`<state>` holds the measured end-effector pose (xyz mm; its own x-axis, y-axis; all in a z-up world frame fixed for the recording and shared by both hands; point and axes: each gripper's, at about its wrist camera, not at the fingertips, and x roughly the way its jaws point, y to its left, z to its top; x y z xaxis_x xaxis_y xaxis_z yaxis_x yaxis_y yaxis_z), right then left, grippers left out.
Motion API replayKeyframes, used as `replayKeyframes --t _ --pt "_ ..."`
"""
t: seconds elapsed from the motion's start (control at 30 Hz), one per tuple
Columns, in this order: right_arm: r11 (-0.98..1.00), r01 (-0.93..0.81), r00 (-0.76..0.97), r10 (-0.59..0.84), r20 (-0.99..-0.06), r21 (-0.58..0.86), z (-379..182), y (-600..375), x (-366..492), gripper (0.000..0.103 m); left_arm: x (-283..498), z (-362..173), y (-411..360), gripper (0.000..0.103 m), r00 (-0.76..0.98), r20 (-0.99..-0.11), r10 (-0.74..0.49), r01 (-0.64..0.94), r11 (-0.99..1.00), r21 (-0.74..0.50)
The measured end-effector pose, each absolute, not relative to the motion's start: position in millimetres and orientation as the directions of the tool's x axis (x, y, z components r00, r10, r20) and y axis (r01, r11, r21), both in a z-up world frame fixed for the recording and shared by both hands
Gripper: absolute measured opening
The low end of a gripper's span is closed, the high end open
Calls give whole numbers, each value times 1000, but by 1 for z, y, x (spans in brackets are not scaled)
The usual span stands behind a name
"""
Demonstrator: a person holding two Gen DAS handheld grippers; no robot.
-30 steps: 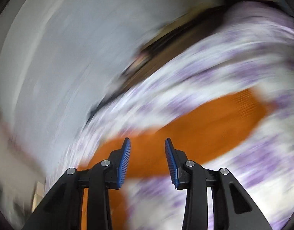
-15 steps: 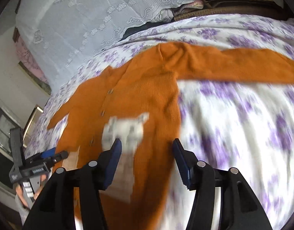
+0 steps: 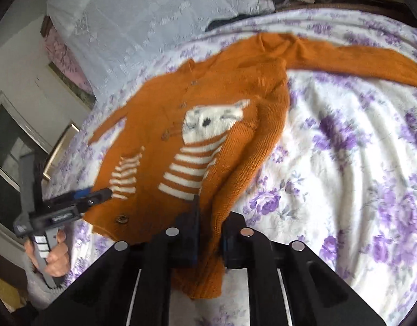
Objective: Fold small clothes
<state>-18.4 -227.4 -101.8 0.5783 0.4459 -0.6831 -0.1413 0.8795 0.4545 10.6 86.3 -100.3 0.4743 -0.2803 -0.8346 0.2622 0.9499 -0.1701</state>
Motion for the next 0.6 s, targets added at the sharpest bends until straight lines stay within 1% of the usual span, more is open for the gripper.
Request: replayKeyframes --t 0.03,0.07,0.17,0.2,0.23,0.3,0.33,0.37,0.4,0.43,0.47,0.5,0.53,0.57,0.6 --pt "877 -147 584 449 -676 457 -101 -232 -25 12 8 -103 87 6 452 -838 -304 269 943 -197" --pt "877 -150 585 451 -674 457 -101 -231 -30 11 5 -103 87 6 461 -839 -290 265 947 -182" --pt "882 -132 533 448 -718 452 -118 -239 -42 11 -3 -106 90 6 454 -845 -284 276 946 -170" --pt "878 -131 518 456 -724 460 -124 -240 -42 11 -3 -107 92 8 445 -848 -287 274 945 -176" --pt "880 -134 514 455 -728 456 -121 -242 -42 13 -4 -107 96 12 438 -852 -286 265 947 -182" --pt "881 -130 508 453 -733 455 -112 -245 -41 30 -5 -103 106 15 427 -851 -306 252 944 -213" --pt "880 -117 524 449 -724 461 -106 -250 -42 46 -6 -100 109 20 428 -849 -310 252 943 -217" --pt "889 -99 554 423 -718 447 -99 -254 -42 49 -7 -91 112 25 446 -842 -304 254 945 -207" --pt "905 -81 580 384 -718 418 -92 -258 -41 49 -7 -85 112 44 467 -837 -287 254 949 -184" --pt "923 -71 603 341 -722 377 -83 -259 -36 49 -6 -76 110 69 500 -829 -252 248 958 -141" --pt "931 -74 607 326 -725 356 -76 -258 -32 50 -4 -67 108 77 542 -815 -206 238 967 -87" --pt "930 -76 611 328 -721 358 -69 -259 -27 51 -3 -60 104 79 564 -805 -184 236 970 -56" --pt "923 -86 620 344 -705 374 -61 -256 -20 53 1 -55 101 79 571 -802 -176 240 970 -42" --pt "919 -109 621 360 -697 378 -57 -249 -14 58 6 -49 97 79 572 -799 -186 250 967 -47" --pt "918 -130 618 371 -693 376 -56 -246 -11 60 10 -46 92 81 570 -797 -198 255 965 -56"
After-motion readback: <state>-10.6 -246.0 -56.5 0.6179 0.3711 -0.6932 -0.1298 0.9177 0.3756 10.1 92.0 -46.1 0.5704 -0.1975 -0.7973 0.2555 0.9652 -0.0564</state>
